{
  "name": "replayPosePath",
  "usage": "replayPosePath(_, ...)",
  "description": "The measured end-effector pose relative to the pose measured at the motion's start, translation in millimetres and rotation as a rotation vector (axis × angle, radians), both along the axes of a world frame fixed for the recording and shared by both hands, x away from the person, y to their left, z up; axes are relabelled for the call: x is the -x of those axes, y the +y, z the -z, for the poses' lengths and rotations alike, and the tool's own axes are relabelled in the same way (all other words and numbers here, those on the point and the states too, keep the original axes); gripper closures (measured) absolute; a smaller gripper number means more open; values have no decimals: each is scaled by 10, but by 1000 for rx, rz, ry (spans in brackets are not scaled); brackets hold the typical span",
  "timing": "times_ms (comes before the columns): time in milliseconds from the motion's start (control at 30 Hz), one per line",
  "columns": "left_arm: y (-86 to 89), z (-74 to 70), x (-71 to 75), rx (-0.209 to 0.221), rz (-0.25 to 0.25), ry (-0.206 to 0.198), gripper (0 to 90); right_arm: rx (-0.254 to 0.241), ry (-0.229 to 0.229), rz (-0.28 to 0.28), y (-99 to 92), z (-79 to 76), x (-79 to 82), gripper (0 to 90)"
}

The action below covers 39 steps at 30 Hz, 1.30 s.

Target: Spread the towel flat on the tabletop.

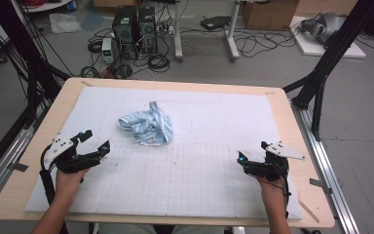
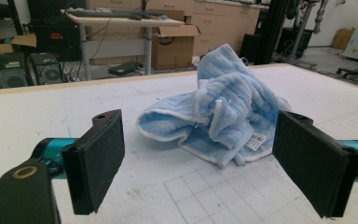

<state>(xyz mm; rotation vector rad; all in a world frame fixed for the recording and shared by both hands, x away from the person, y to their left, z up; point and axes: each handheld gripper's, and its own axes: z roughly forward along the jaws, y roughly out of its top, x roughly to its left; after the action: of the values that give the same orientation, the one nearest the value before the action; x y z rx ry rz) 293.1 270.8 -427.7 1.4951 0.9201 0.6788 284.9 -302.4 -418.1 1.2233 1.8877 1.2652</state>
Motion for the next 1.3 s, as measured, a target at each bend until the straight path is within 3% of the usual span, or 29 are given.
replayPosePath(300,20,24,-14,-13,-9,13,172,-14,7,-2,-18,14,-30,38)
replayPosePath(500,-18,-18,-71,-12,6,-1,172,12,-1,-10,20,-16,-55,38)
replayPosePath(700,-60,5,-109,-15,18,15,172,14,6,-17,40,-8,-78,38)
replayPosePath(1067,-136,-61,-139,-22,27,26,167,13,14,-57,97,-7,-82,38)
replayPosePath(1300,-228,-155,-265,-16,45,40,162,20,12,-70,111,-1,-93,37)
